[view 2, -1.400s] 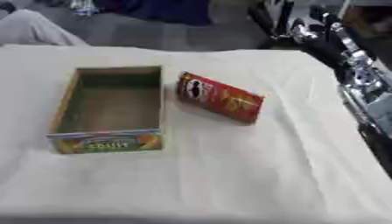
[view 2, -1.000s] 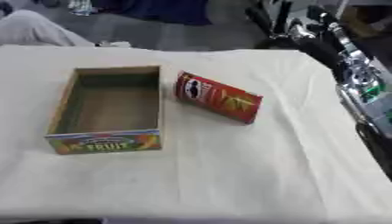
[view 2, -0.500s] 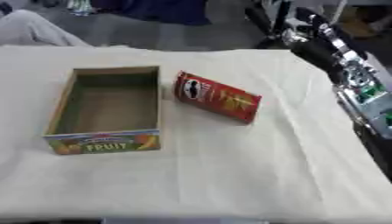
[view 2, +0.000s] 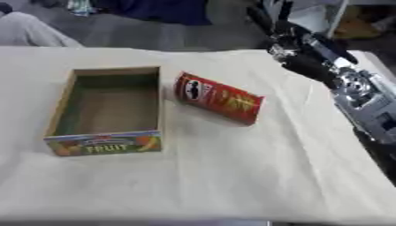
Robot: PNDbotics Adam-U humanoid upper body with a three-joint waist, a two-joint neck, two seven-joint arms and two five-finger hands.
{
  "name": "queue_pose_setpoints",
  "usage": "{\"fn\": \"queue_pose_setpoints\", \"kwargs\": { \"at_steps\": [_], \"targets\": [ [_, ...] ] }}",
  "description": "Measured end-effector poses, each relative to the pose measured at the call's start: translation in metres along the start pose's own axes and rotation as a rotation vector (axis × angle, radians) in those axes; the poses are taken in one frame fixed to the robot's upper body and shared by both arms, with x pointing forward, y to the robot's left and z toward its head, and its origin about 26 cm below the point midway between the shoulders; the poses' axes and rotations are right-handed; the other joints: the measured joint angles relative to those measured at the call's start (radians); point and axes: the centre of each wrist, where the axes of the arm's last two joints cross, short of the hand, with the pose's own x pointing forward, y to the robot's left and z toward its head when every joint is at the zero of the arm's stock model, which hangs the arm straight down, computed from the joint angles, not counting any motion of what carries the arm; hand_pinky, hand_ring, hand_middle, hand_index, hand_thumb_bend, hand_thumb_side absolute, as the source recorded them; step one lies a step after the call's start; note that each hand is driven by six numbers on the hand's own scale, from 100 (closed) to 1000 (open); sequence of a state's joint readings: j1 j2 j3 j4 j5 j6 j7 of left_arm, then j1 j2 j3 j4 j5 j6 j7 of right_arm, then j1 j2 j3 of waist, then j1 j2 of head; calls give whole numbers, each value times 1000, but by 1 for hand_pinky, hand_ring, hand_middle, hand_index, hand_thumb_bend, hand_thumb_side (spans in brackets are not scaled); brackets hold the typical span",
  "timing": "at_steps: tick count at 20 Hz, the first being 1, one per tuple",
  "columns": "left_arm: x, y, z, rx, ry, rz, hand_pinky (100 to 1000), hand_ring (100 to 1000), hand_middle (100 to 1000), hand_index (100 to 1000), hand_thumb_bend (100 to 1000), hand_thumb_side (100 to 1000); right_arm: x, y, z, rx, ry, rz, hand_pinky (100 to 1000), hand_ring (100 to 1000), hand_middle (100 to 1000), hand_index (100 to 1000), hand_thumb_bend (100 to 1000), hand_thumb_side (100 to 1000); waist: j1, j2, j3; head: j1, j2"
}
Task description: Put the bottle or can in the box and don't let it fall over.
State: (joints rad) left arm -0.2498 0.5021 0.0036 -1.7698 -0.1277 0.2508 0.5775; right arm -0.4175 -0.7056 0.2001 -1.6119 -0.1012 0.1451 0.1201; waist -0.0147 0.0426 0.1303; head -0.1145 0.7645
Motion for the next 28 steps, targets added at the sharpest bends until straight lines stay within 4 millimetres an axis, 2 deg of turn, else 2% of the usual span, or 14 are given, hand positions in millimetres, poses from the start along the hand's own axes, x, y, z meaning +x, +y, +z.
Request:
{"fn": "queue_pose_setpoints", "kwargs": {
  "at_steps": [11,21,28],
  "targets": [
    [0,0,0,-3,5,6,430,796,832,730,372,554,-13,7,0,89,-6,1,841,1000,1000,1000,100,650,8,18,-1,-1,0],
    [1,0,-1,-6,6,12,428,796,831,730,370,551,-21,8,-3,199,-65,0,890,1000,1000,1000,100,559,19,27,-4,-1,0],
    [1,0,-1,-9,7,13,425,794,828,730,366,552,-23,8,-5,224,-73,6,890,1000,1000,1000,100,568,19,31,-5,-1,0]
  ]
}}
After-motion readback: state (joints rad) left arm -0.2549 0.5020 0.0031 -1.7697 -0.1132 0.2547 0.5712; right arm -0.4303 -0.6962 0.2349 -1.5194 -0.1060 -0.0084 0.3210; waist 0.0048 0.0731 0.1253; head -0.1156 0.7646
